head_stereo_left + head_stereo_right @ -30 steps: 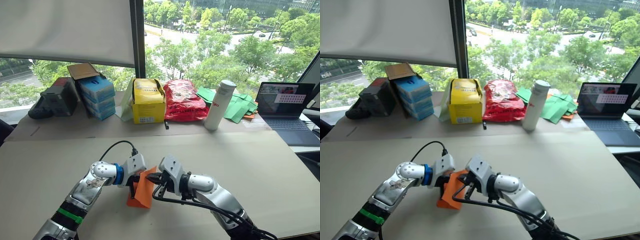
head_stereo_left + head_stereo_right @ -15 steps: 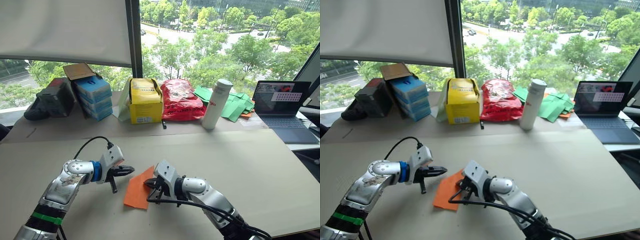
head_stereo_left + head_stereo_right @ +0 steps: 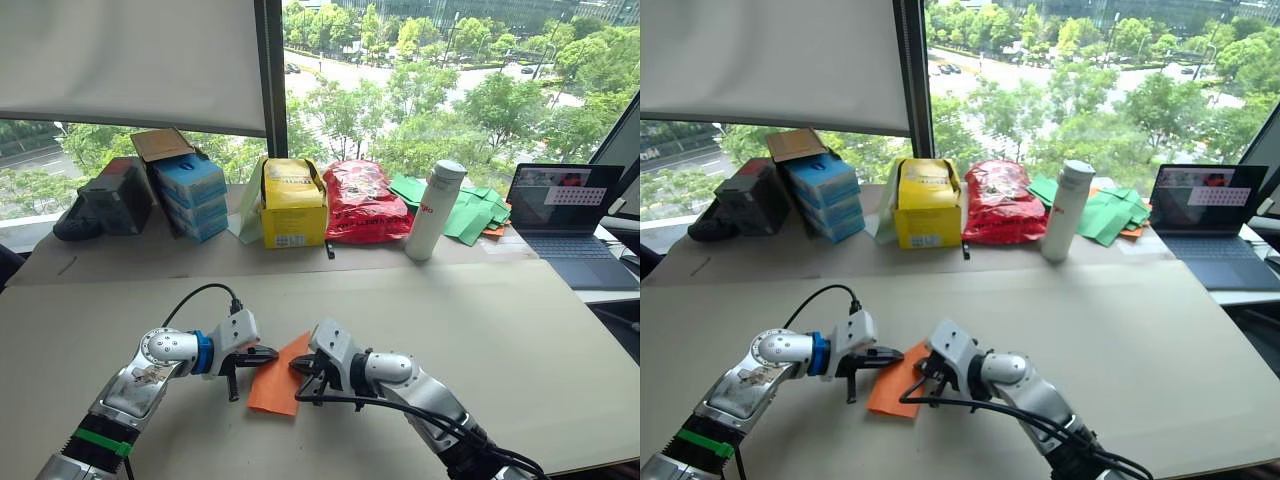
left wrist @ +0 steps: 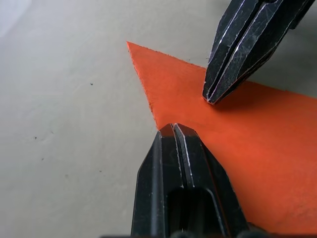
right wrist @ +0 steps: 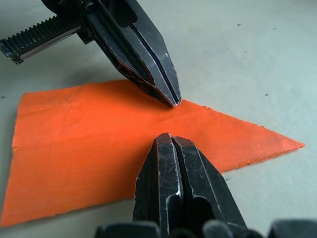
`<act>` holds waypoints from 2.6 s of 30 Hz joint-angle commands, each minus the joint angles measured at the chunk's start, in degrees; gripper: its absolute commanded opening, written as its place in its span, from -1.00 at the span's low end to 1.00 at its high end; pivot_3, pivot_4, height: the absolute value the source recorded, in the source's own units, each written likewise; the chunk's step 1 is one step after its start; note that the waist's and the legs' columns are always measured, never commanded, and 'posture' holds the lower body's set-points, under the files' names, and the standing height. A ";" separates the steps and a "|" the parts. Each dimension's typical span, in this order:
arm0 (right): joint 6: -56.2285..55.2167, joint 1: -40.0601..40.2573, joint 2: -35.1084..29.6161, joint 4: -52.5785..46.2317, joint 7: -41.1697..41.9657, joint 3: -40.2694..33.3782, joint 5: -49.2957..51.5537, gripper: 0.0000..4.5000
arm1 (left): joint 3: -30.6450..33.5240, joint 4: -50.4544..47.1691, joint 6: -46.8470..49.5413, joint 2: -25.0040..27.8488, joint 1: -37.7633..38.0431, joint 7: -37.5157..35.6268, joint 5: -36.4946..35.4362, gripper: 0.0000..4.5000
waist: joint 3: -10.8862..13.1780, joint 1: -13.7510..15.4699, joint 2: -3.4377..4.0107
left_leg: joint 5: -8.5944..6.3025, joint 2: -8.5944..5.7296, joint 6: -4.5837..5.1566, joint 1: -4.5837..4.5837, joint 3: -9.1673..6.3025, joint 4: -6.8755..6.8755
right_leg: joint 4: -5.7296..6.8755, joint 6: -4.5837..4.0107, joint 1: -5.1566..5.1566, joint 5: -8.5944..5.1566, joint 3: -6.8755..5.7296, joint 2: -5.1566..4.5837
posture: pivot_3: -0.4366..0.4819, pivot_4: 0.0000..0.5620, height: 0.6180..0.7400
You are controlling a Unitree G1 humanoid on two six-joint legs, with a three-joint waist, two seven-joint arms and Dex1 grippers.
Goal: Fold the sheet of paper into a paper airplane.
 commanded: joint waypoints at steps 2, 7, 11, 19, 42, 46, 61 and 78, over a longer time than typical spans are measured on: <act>-2.57 -1.36 -1.93 7.57 0.09 -1.95 -2.35 -1.00 | -2.24 3.82 0.01 -0.52 1.02 0.69 3.19 -0.99 | -0.04 0.11 0.07 | -0.01 -0.02 0.03 0.00 0.00 0.00 | 0.00 0.00 0.00 0.00 -0.03 -0.04 | -0.05 -0.47 1.00; -5.65 -4.07 -1.50 13.66 0.20 -3.62 -2.41 -1.00 | -2.19 3.38 -0.53 -0.64 1.09 1.11 3.33 -0.99 | -0.08 0.26 0.11 | -0.01 -0.02 0.03 0.02 0.00 0.01 | 0.01 0.01 0.07 0.01 -0.06 -0.06 | -0.05 -0.47 1.00; -7.28 -5.58 -0.61 16.61 0.29 -4.34 -2.53 -1.00 | -2.36 1.52 -0.11 -0.48 1.61 0.94 3.03 -0.99 | -0.08 0.23 0.13 | -0.02 -0.03 0.04 0.01 0.01 0.01 | 0.01 0.01 0.10 0.01 -0.05 -0.08 | -0.05 -0.47 1.00; -8.28 -4.16 -0.25 15.45 1.92 -3.58 -2.97 -1.00 | -2.35 -1.87 1.11 -0.18 3.15 0.44 2.71 -0.99 | -0.09 0.07 0.15 | -0.03 -0.03 0.06 -0.02 0.01 -0.02 | 0.01 0.01 0.10 0.01 -0.02 -0.12 | -0.05 -0.47 1.00; -3.49 0.53 -1.38 -2.71 5.39 -5.13 0.18 -1.00 | -2.18 -4.96 3.17 1.01 5.30 -0.02 2.55 -0.99 | -0.05 -0.21 0.25 | -0.09 0.00 0.10 -0.14 0.00 -0.15 | -0.13 -0.01 -0.02 -0.02 -0.04 -0.20 | -0.05 -0.47 1.00; -4.81 -1.20 -0.11 2.02 4.60 -3.74 -2.50 -1.00 | -2.06 -5.15 3.22 1.21 5.54 -0.10 2.53 -0.99 | -0.04 -0.24 0.27 | -0.09 -0.01 0.11 -0.24 0.01 -0.15 | -0.13 -0.01 -0.09 -0.02 -0.05 -0.19 | -0.05 -0.47 1.00; -4.41 1.85 -2.35 2.25 9.47 0.42 -3.65 -1.00 | -1.95 -5.30 3.26 1.57 5.83 0.03 2.83 -0.99 | -0.03 -0.24 0.29 | -0.10 -0.01 0.13 -0.19 0.01 -0.14 | -0.14 -0.01 -0.02 -0.02 -0.07 -0.19 | -0.05 -0.47 1.00; 0.34 4.31 -4.97 -5.38 14.21 3.83 -2.87 -1.00 | -1.72 -5.51 3.08 1.96 6.77 0.44 3.21 -0.99 | -0.03 -0.24 0.29 | -0.10 -0.01 0.13 -0.19 0.00 -0.15 | -0.16 -0.01 -0.04 -0.02 -0.08 -0.18 | -0.05 -0.47 1.00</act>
